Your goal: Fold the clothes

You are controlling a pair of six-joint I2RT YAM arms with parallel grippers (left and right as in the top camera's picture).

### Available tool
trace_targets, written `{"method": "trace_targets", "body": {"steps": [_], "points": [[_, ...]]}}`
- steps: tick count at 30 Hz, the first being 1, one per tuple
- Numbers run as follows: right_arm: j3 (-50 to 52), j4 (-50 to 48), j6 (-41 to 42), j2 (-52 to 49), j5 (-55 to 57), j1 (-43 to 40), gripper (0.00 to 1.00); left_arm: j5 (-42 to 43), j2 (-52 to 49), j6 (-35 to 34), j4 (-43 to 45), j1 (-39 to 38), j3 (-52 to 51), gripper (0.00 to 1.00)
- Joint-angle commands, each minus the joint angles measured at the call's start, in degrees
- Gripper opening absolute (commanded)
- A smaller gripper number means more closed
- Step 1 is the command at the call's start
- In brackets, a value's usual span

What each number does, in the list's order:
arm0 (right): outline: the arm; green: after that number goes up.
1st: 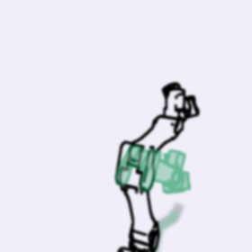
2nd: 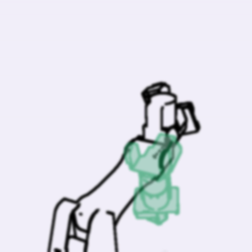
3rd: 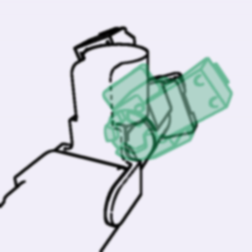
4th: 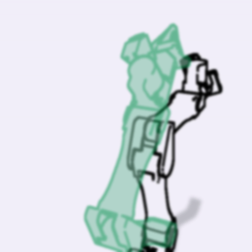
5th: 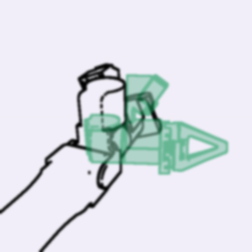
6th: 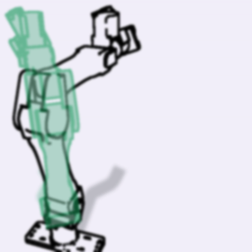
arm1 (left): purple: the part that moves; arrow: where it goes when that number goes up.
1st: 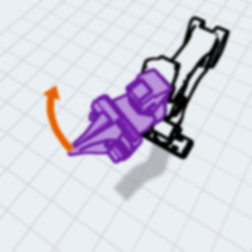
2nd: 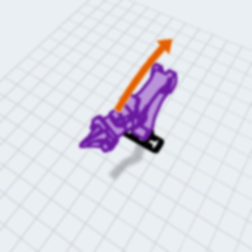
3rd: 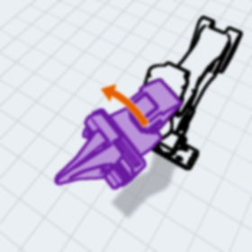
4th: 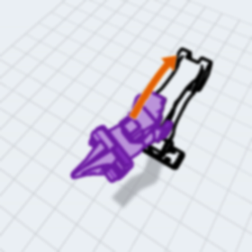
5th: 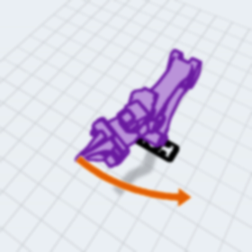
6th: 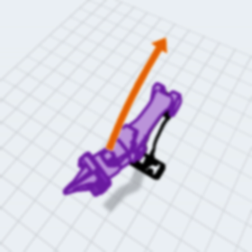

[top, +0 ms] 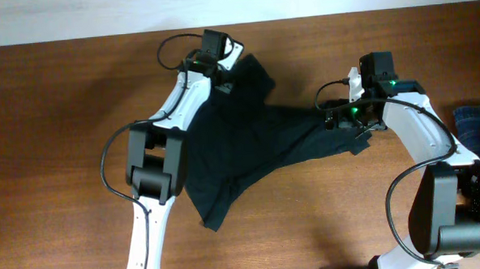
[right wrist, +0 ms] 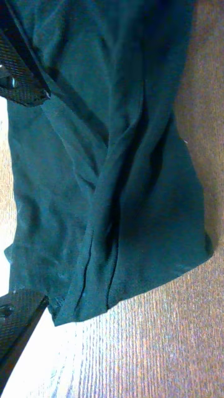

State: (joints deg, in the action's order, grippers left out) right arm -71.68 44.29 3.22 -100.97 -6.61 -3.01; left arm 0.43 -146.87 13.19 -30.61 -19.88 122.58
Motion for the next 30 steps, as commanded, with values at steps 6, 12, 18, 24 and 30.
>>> {"method": "trace_targets", "body": {"steps": [6, 12, 18, 24, 30], "points": [[0.44, -0.26, 0.20, -0.42, -0.50, -0.02, 0.99, -2.80, -2.38, -2.19, -0.07, 6.54, 0.35, 0.30], [0.44, -0.20, 0.20, -0.42, -0.50, -0.02, 0.99, -2.80, -2.38, -2.19, 0.00, 9.55, 0.35, 0.30], [0.44, -0.24, 0.20, -0.42, -0.50, -0.02, 0.99, -2.78, -2.38, -2.21, 1.49, 11.32, 0.70, 0.48], [0.44, -0.35, 0.20, -0.42, -0.50, -0.02, 0.99, -1.64, -1.57, -8.04, -2.99, 11.15, 8.46, 0.62], [0.44, -0.31, 0.20, -0.42, -0.50, -0.02, 0.99, 2.84, -0.48, -15.23, -19.63, 10.38, 22.95, 0.77]]}}
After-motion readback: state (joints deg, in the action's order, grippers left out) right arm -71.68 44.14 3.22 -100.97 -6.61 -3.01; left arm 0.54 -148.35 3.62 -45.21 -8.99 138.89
